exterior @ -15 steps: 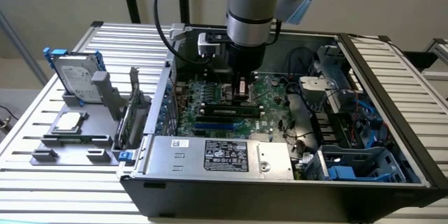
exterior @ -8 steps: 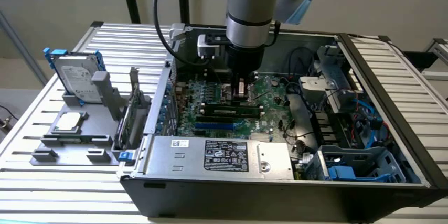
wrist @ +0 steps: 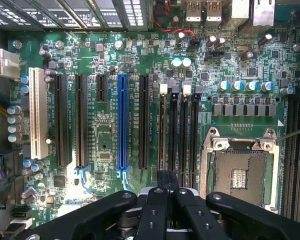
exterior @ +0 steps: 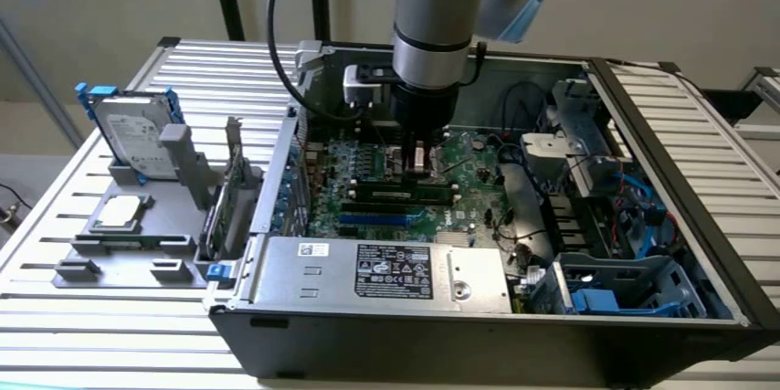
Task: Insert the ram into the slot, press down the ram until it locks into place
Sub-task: 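Press down the ram until it locks into place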
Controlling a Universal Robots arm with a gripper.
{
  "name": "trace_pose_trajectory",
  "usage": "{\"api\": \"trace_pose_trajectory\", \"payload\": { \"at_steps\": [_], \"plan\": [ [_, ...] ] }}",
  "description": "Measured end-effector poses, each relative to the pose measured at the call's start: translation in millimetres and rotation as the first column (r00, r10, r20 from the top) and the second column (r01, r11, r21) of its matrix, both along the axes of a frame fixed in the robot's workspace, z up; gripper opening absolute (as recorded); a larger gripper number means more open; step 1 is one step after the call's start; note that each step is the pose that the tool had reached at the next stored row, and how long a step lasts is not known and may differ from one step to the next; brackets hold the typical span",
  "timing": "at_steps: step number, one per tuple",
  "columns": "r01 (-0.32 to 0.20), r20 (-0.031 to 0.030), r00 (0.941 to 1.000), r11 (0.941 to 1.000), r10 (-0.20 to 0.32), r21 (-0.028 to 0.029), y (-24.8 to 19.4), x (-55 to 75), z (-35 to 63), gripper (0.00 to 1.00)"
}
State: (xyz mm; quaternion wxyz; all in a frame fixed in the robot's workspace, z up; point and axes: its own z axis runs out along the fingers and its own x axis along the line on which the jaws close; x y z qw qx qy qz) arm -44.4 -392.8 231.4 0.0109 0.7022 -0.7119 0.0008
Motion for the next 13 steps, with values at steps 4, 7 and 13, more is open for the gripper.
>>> {"api": "trace_pose_trajectory", "payload": {
  "at_steps": [4,7,13],
  "plan": [
    [0.000,0.0000,1.0000,1.0000,0.000,-0.0002,0.0,0.0,-3.3,0.11],
    [0.000,-0.0004,1.0000,1.0000,0.000,-0.0007,-0.1,-0.2,-4.4,0.11],
    [0.000,0.0001,1.0000,1.0000,0.000,0.0005,0.0,-0.2,6.0,0.11]
  ]
}}
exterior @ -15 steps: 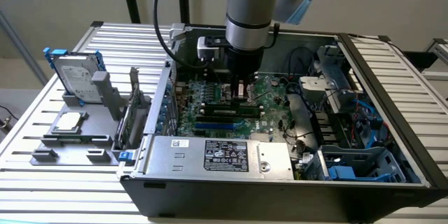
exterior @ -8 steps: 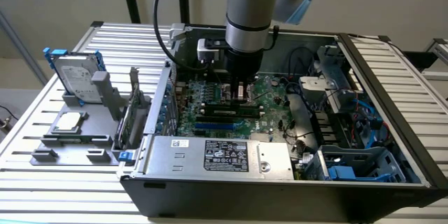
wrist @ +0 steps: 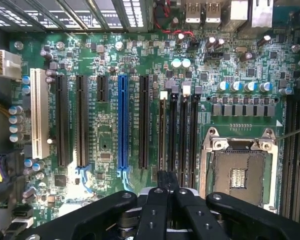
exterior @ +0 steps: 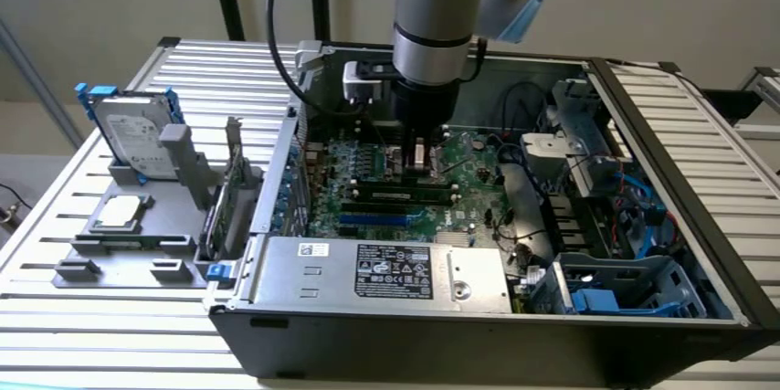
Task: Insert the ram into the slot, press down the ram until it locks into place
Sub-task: 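Press down the ram until it locks into place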
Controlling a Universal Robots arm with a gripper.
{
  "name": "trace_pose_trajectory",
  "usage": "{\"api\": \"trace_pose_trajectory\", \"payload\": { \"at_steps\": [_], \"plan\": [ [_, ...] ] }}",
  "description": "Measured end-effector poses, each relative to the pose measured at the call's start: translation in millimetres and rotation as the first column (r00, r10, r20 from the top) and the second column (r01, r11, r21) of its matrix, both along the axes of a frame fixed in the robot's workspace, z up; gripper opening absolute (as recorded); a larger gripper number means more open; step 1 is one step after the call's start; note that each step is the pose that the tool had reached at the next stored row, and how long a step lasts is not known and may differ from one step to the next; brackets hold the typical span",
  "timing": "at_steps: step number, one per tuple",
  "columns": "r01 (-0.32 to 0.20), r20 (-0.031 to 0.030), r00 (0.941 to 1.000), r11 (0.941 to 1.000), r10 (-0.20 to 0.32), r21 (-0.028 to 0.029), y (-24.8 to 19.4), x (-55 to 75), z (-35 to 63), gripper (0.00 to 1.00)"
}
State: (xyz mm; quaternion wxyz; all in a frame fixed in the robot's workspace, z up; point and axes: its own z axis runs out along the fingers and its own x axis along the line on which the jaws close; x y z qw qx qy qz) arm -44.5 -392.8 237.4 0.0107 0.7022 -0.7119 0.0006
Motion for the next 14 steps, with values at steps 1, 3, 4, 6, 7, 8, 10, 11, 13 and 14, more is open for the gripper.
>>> {"api": "trace_pose_trajectory", "payload": {
  "at_steps": [1,3,4,6,7,8,10,11,13,14],
  "plan": [
    [0.000,-0.0001,1.0000,1.0000,0.000,-0.0002,0.0,0.0,2.0,0.11],
    [0.000,0.0000,1.0000,1.0000,0.000,0.0001,0.0,0.0,5.6,0.11],
    [0.000,-0.0001,1.0000,1.0000,0.000,0.0001,0.0,0.0,7.0,0.11],
    [0.000,0.0000,1.0000,1.0000,0.000,0.0007,0.0,0.1,8.0,0.11],
    [0.000,0.0000,1.0000,1.0000,0.000,0.0009,0.0,0.1,7.9,0.11],
    [0.000,0.0000,1.0000,1.0000,0.000,0.0010,0.0,0.1,8.0,0.11],
    [0.000,0.0000,1.0000,1.0000,0.000,0.0010,0.0,0.1,8.0,0.11],
    [0.000,-0.0001,1.0000,1.0000,0.000,0.0009,0.0,0.1,8.1,0.11],
    [0.000,-0.0001,1.0000,1.0000,0.000,0.0009,0.0,0.1,8.0,0.11],
    [0.000,-0.0001,1.0000,1.0000,0.000,0.0009,0.0,0.1,8.0,0.11]
  ]
}}
